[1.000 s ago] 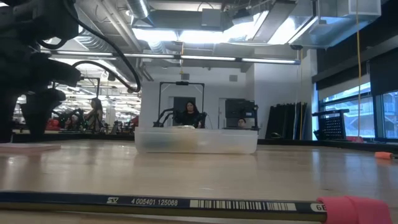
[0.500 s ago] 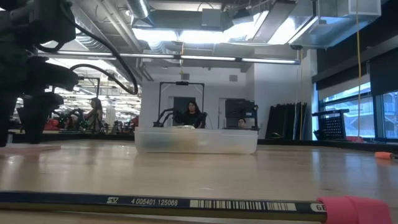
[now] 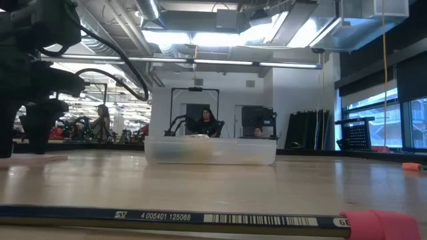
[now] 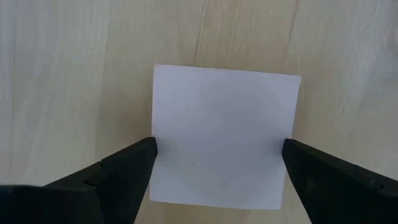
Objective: Pack school essentials
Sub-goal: Put the pink sticky note into the black supply box
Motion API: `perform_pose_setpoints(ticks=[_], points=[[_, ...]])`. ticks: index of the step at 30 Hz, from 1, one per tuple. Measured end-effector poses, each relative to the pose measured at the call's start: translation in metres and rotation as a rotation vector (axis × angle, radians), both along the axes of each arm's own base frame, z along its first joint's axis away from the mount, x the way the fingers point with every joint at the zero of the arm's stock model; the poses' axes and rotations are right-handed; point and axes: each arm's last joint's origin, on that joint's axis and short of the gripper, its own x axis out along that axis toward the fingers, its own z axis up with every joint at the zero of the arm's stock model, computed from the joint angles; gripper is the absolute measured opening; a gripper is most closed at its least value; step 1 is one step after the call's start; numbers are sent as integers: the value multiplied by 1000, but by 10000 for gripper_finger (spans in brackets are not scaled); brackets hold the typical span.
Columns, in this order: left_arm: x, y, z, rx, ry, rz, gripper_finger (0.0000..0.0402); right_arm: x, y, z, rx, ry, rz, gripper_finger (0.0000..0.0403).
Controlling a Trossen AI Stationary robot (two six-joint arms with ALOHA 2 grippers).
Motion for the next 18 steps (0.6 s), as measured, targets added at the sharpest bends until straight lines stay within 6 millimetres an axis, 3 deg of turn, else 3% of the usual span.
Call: perform_pose_setpoints(ticks=[18], points=[[0,0,0,-9,-9,52,349,0,0,0,1,-7,0,88]])
